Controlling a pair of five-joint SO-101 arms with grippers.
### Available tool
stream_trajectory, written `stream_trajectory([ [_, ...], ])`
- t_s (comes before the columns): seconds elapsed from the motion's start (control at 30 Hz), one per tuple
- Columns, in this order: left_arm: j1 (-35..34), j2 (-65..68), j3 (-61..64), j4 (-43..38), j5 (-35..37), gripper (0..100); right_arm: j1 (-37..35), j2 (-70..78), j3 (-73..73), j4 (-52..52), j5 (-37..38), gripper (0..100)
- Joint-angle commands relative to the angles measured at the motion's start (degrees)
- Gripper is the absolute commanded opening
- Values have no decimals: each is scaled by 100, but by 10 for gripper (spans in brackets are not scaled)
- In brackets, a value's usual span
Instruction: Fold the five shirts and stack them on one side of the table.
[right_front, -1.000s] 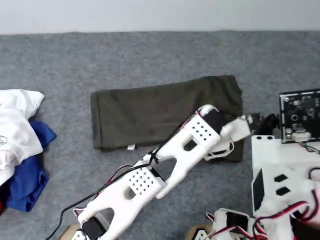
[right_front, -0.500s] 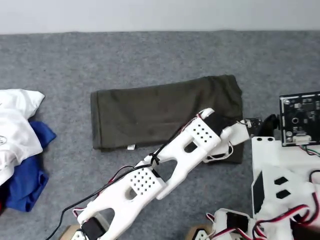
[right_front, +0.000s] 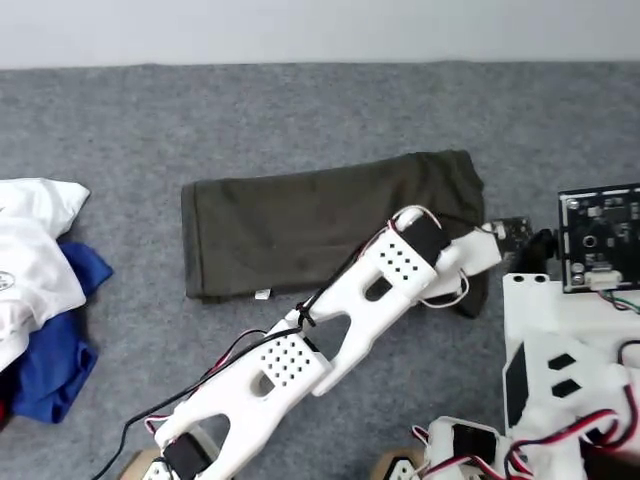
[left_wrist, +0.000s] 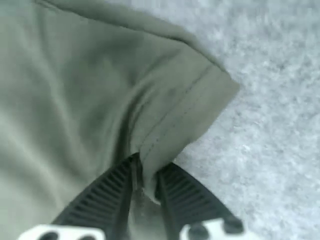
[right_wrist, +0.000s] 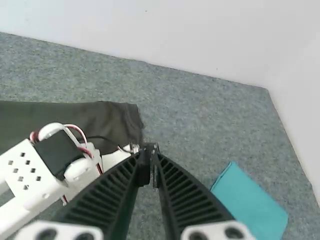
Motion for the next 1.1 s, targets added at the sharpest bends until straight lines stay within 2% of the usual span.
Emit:
stream_trajectory([
  [0.0, -211, -70, -295, -334, 9, 6, 75, -4, 9, 224, -18, 28],
  [0.17, -695, -70, -277, -879, 404, 6, 75, -4, 18, 224, -18, 27],
  [0.6, -1266, 255, -171, -1301, 413, 10, 75, 4, 26, 224, -18, 27],
  [0.7, -1266, 255, -180, -1319, 466, 64, 75, -4, 123, 224, -18, 27],
  [0.8, -1284, 255, -189, -1407, 905, 121, 75, -4, 273, 224, -18, 26],
  [1.07, -1609, 229, -180, -1451, 976, 137, 75, -13, 290, 224, -18, 26],
])
